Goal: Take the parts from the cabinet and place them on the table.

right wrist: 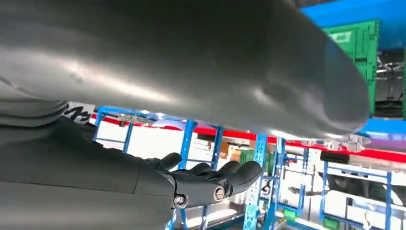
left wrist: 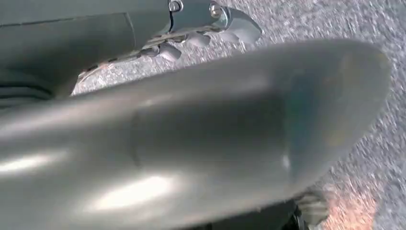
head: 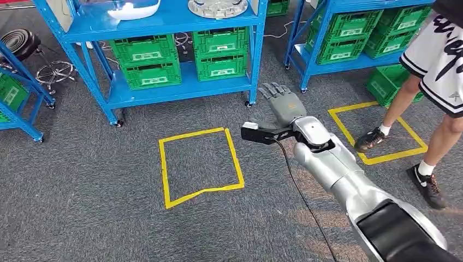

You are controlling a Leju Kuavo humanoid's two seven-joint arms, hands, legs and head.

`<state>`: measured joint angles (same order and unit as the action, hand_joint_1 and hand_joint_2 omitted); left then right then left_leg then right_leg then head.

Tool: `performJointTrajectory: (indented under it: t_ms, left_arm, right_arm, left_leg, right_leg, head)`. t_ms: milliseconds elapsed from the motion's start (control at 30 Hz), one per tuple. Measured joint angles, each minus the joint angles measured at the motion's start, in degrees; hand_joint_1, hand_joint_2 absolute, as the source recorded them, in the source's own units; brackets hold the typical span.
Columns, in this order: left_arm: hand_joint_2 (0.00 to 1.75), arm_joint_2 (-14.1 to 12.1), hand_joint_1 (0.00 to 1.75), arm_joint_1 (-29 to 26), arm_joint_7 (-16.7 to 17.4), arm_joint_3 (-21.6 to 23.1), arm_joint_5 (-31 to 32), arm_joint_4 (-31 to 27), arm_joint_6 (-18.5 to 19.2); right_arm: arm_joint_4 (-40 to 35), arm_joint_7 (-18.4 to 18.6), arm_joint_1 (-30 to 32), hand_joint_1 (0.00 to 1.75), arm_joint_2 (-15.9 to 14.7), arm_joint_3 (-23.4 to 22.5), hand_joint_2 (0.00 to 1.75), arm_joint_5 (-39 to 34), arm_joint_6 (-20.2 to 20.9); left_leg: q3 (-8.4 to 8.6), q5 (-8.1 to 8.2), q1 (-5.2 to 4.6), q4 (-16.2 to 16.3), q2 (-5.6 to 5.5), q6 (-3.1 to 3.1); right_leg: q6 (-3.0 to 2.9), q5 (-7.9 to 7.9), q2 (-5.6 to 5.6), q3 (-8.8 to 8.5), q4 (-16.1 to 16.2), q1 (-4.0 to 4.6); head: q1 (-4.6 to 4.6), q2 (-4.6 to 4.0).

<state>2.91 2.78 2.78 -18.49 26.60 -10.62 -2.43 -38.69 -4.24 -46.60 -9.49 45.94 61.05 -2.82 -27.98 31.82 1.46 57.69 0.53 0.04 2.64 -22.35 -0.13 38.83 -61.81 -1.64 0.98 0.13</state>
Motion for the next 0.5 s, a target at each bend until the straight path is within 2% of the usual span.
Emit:
performJointTrajectory:
  t_ms: [33, 67, 100, 167, 200, 233, 267, 333, 367, 400, 433, 500]
  left_arm:
    - [0.00, -0.19, 0.00, -0.10, 0.04, -0.02, 0.02, 0.07, -0.02]
    - [0.00, -0.22, 0.00, 0.11, 0.11, -0.02, 0.02, 0.07, -0.04]
    - [0.00, -0.22, 0.00, 0.07, 0.17, -0.07, 0.02, 0.07, -0.11]
    - [0.00, -0.13, 0.00, -0.03, 0.24, -0.15, 0.11, 0.09, -0.17]
    - [0.00, -0.15, 0.00, 0.11, 0.22, -0.22, 0.17, -0.13, -0.17]
    - [0.00, -0.13, 0.00, 0.19, 0.02, -0.26, 0.24, -0.11, -0.20]
    - [0.00, -0.13, 0.00, 0.35, 0.09, -0.28, 0.24, -0.07, -0.20]
    - [0.00, -0.17, 0.00, 0.28, 0.17, -0.44, 0.26, 0.02, -0.20]
    - [0.00, -0.17, 0.00, 0.07, 0.26, -0.46, 0.24, 0.07, -0.20]
    - [0.00, -0.17, 0.00, -0.15, 0.35, -0.48, 0.24, 0.13, -0.20]
    - [0.00, -0.17, 0.00, -0.30, 0.39, -0.52, 0.24, 0.20, -0.20]
    - [0.00, -0.24, 0.00, -0.57, 0.33, -0.83, 0.24, 0.26, -0.20]
  right_arm:
    - [0.04, 0.13, 0.15, 0.00, -0.07, 0.24, 0.00, -0.22, -0.13]
    - [0.02, 0.13, 0.03, 0.00, -0.13, 0.48, 0.00, -0.46, -0.13]
    - [0.02, 0.13, 0.38, 0.00, -0.13, 0.57, 0.00, -0.70, -0.17]
    - [0.04, 0.15, 0.52, 0.00, -0.50, 0.76, 0.00, -1.14, -0.22]
    - [-0.13, 0.15, 0.39, 0.00, -0.53, 0.83, 0.00, -1.33, -0.24]
    - [-0.15, 0.21, 0.23, 0.00, -0.65, 0.87, 0.00, -1.62, -0.33]
    - [-0.15, 0.15, 0.06, 0.00, -0.68, 0.94, 0.00, -1.70, -0.33]
    - [-0.13, -0.04, 0.35, 0.00, -0.66, 1.60, 0.00, -1.92, -0.31]
    - [-0.13, -0.04, 0.74, 0.00, -0.66, 1.88, 0.00, -1.94, -0.33]
    - [-0.11, -0.04, 1.03, 0.00, -0.66, 2.03, 0.00, -1.97, -0.35]
    - [-0.09, -0.04, 1.17, 0.00, -0.57, 2.19, 0.00, -1.99, -0.35]
    - [-0.09, -0.04, 1.13, 0.00, -0.15, 2.60, 0.00, -2.01, -0.33]
  left_leg:
    - [-0.13, 0.48, -0.07, -0.18, 0.02, -0.48]
    - [-0.11, 1.00, -0.37, 0.04, 0.09, -1.10]
    - [0.13, 1.30, -0.39, -0.41, 0.14, -1.44]
    - [1.16, 1.89, -0.23, -1.40, 0.48, -2.26]
    - [1.90, 2.35, -0.07, -1.40, 0.52, -2.62]
    - [1.53, 2.39, -0.09, 0.59, 0.20, -2.71]
    - [-0.69, 3.34, -0.14, 4.22, 0.10, -2.83]
    - [-8.06, 6.39, -0.16, 14.57, -0.02, -3.14]
    - [-11.37, 6.30, -0.19, 18.10, -0.09, -3.12]
    - [-13.57, 4.08, -0.20, 18.58, -0.13, -3.04]
    - [-14.32, 0.35, -0.20, 16.49, -0.15, -2.83]
    - [-13.36, -9.90, -0.42, 6.56, -0.20, -2.09]
  right_leg:
    - [0.24, -1.19, -0.78, -0.83, 1.50, 0.28]
    - [-0.51, -2.42, -0.60, -1.48, 3.20, 0.73]
    - [-1.32, -2.97, -0.57, -1.45, 2.70, 0.78]
    - [-2.30, -3.99, -0.28, -1.69, 2.45, 1.26]
    - [-2.79, -4.29, 0.00, -2.86, 2.86, 0.56]
    - [-3.22, -5.04, 0.12, -3.91, 3.06, 0.53]
    - [-3.80, -5.71, 0.10, -4.70, 3.22, 0.52]
    - [-4.27, -7.61, 0.21, -6.68, 3.47, 0.62]
    - [-4.24, -8.54, 0.44, -7.84, 3.48, 0.62]
    - [-4.17, -9.56, 0.63, -9.18, 3.52, 0.62]
    - [-4.06, -10.57, 0.88, -10.63, 3.68, 0.61]
    - [-3.80, -12.74, 1.20, -14.04, 4.41, 0.60]
  head:
    - [0.00, 0.00]
    - [0.29, 0.00]
    - [0.02, 0.00]
    - [0.00, 0.00]
    - [-0.05, 0.00]
    - [-0.28, 0.00]
    - [-0.61, 0.00]
    - [-0.63, 0.00]
    - [-0.70, 0.00]
    - [-0.66, 0.00]
    - [-0.70, 0.00]
    - [-0.70, 0.00]
